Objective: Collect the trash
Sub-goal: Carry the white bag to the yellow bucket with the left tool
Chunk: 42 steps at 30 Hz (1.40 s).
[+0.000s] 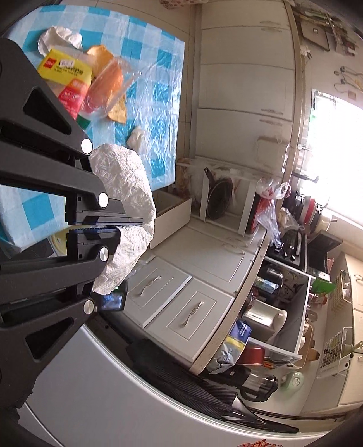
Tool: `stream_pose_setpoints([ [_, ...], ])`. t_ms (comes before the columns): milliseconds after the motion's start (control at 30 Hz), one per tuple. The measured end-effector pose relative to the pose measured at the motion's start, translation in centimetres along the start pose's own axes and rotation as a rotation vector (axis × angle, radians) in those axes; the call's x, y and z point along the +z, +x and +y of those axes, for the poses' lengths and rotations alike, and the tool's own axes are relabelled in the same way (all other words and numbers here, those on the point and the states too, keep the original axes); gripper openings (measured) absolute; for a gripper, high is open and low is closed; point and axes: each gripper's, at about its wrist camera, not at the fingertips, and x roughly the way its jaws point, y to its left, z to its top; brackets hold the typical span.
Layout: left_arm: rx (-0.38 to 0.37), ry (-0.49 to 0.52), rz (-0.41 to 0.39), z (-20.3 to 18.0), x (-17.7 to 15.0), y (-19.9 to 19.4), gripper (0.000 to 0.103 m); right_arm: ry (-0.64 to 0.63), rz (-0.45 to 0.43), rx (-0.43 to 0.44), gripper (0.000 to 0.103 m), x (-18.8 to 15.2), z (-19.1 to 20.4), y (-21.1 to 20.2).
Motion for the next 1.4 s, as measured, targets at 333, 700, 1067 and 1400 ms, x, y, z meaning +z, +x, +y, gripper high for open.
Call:
stream_pose_setpoints([
  [333,-0.03,-0.041,0.188,-1.5,-3.8,10.7,0.002,0.107,-0.164,-0.014,0.07,1.9,-0.8,-5.8],
  [700,-0.058,-0.062,0.394,-3.3,-9.4,22.3,0.002,0.027,-0.616,-0.107,0.094,3.3,1.7,-18.6],
  [1067,-0.003,-0.092,0.587,-5.9,-14.4,32.7,0.002,0.034,-0.607,-0.147,0.094,4.0,0.8,-19.1],
  [1400,0.128,-0.116,0.72,-5.1,-16.9,38.1,0.002,-0.015,-0.611,-0.158,0.094,4.4,1.7,-19.0],
])
